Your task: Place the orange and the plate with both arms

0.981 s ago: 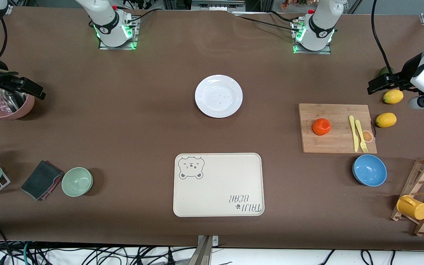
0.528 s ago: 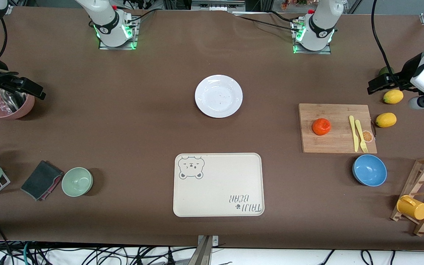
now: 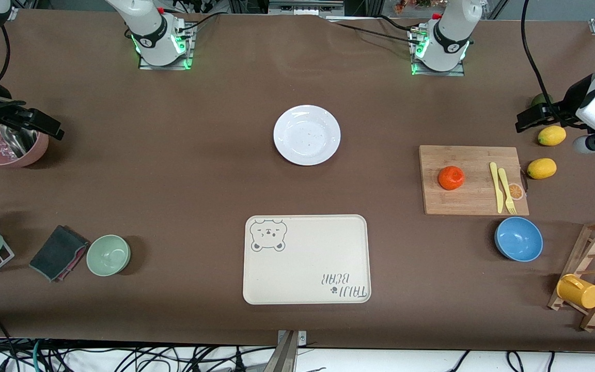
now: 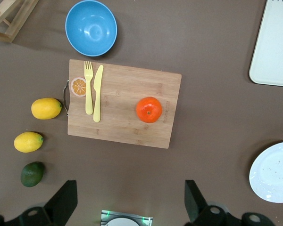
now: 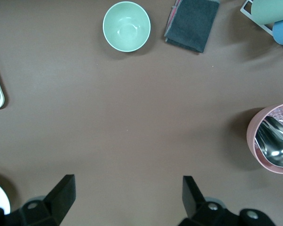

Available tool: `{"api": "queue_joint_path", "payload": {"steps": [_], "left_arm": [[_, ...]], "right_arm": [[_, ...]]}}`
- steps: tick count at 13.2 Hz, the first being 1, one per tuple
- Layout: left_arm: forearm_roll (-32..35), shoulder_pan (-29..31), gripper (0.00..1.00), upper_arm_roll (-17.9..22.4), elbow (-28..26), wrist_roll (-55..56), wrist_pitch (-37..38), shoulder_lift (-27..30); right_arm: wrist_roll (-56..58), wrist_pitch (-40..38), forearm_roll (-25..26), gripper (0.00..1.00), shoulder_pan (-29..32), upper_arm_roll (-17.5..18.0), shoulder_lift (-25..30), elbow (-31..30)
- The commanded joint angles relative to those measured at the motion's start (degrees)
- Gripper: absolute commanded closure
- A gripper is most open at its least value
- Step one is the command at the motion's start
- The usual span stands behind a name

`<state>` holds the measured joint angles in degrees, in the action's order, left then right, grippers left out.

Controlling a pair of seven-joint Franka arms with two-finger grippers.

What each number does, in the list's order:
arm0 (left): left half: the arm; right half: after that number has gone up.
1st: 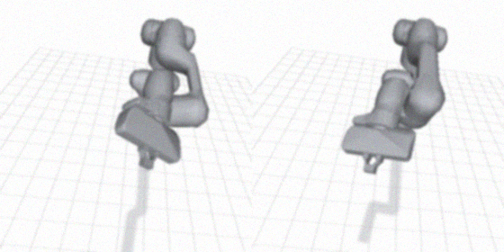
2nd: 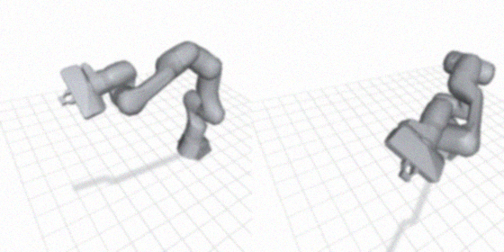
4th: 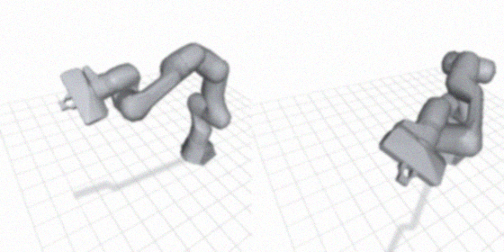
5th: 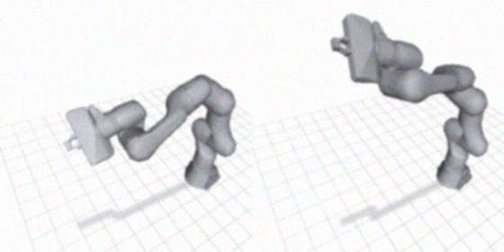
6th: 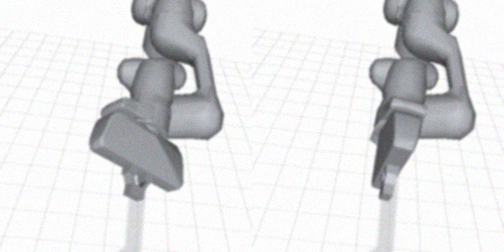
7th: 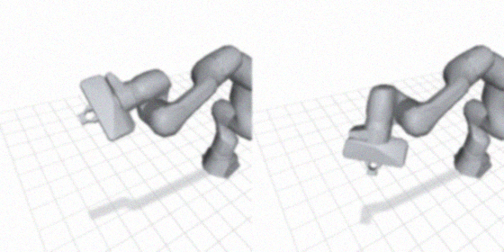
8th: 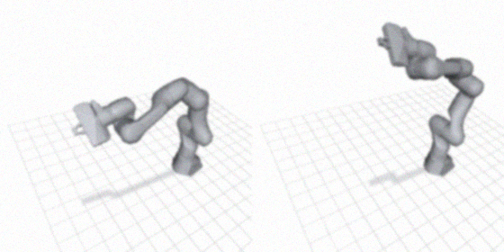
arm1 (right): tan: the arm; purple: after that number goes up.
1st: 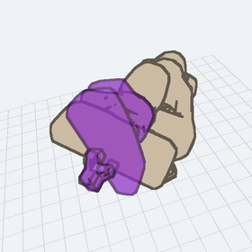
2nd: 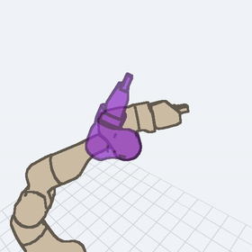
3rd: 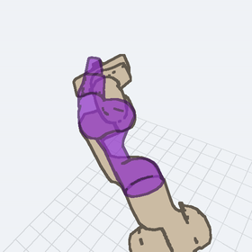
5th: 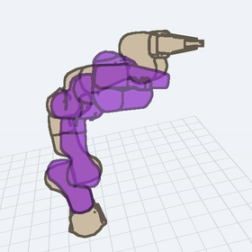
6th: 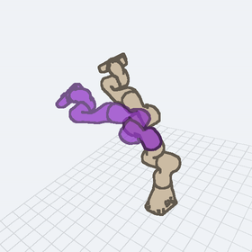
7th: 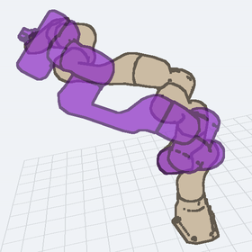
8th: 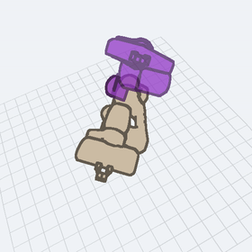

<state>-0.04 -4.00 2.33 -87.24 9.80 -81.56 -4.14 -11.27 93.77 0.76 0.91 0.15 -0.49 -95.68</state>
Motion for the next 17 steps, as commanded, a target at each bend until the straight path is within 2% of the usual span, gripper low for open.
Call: {"api": "queue_joint_path", "payload": {"steps": [1,7,10,11,14,17], "left_arm": [[0.92,0.13,0.00,-0.13,1.98,0.39,0.96,-0.52],[0.92,-0.92,0.00,-0.22,2.25,0.39,-0.17,-0.78],[0.92,-0.92,0.00,-0.13,2.51,0.04,-1.58,-4.20],[1.18,-0.83,0.00,-0.05,1.73,0.04,-3.76,-8.65],[0.31,-0.13,0.00,-0.04,-1.70,-0.31,-12.29,-9.65],[-1.28,-0.48,0.00,-0.13,-3.02,-0.22,-17.21,-15.71]], "right_arm": [[0.19,-1.04,-0.32,0.00,0.23,0.20,-0.12,0.84],[0.19,-1.04,-0.32,0.00,0.23,0.28,-0.12,0.84],[0.19,-1.04,-0.32,0.00,0.23,0.20,-0.12,0.84],[0.19,-1.04,-0.32,0.00,0.23,0.28,-0.12,0.84],[0.37,-1.04,-0.32,0.00,0.23,0.28,-0.12,0.84],[0.37,-1.04,-0.32,0.00,0.23,0.28,-0.12,0.84]]}}
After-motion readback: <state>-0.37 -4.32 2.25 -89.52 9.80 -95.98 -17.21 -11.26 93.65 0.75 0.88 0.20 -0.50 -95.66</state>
